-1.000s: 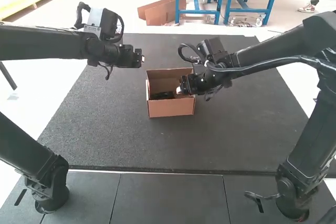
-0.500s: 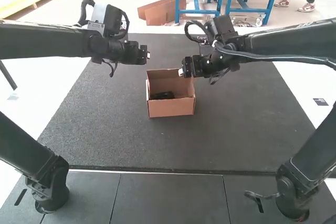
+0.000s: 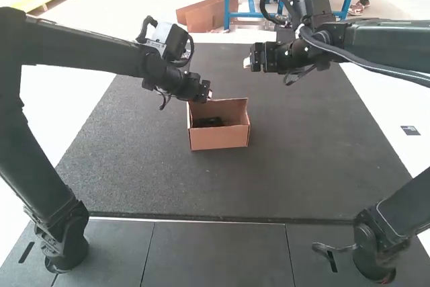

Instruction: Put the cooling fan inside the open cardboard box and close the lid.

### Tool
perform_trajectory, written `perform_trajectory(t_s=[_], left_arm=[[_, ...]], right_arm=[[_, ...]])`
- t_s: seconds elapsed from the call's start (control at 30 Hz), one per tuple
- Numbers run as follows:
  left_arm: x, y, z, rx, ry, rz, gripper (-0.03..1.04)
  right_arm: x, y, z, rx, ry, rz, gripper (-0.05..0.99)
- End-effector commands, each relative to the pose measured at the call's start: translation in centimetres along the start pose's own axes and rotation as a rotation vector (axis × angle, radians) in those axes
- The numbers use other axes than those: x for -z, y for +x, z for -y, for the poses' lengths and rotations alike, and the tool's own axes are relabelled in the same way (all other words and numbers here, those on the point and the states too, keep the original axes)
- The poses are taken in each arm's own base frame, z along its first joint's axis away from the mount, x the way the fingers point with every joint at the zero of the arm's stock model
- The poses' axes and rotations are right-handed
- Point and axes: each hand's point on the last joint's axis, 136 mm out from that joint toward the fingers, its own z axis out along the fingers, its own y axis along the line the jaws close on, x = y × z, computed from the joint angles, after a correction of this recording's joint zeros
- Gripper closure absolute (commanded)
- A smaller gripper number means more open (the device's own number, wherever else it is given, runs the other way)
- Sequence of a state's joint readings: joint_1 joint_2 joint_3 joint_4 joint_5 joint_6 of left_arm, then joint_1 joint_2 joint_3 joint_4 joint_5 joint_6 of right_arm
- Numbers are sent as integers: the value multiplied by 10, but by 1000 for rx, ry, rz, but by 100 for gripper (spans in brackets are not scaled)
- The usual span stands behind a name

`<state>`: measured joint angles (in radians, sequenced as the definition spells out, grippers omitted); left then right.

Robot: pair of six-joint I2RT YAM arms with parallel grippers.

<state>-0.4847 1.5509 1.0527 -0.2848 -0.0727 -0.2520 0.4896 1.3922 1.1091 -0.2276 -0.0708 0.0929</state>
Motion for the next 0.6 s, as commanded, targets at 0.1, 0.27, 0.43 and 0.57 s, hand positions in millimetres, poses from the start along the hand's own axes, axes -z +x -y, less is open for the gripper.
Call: perform_trajectory(t_s=[0.1, 0.27, 0.43, 0.57], left_arm=[[-2, 18, 27, -80, 65, -60, 4], [-10, 34, 33, -96, 73, -92, 4], [-21, 45, 31, -99, 64, -116, 4], [-28, 56, 30, -104, 58, -139, 4]], right_arm=[[19, -27, 0, -2, -13, 68, 3], [21, -23, 2, -13, -18, 37, 3], [25, -18, 6, -24, -18, 16, 3], [27, -11, 5, -29, -29, -10, 3]])
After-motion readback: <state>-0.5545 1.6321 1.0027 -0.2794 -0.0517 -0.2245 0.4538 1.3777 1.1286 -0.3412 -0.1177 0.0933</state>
